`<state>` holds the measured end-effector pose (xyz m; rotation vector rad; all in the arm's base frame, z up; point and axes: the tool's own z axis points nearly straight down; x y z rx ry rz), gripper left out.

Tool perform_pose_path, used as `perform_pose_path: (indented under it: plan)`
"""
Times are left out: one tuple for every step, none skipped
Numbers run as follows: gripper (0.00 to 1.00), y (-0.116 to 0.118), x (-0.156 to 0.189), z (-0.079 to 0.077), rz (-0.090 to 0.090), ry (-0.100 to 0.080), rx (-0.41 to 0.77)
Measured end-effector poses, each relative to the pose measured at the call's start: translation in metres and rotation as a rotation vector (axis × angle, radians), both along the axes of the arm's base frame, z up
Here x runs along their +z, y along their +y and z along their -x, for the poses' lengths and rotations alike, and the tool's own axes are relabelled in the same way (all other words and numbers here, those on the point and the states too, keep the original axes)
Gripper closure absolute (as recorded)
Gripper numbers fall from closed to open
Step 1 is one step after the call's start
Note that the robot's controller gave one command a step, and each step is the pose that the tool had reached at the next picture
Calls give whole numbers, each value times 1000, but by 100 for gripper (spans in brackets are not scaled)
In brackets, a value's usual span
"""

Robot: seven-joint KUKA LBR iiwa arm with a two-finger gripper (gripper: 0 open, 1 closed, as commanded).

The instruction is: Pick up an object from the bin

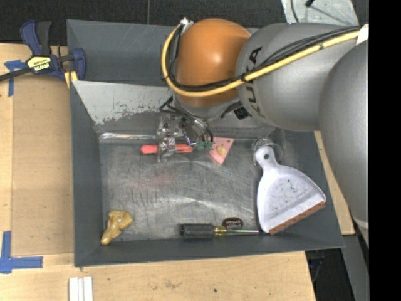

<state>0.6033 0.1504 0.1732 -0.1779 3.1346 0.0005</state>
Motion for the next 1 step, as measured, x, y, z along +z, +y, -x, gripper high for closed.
perform_pose_path:
  plan:
    - [100, -5, 113, 9, 0, -2, 6]
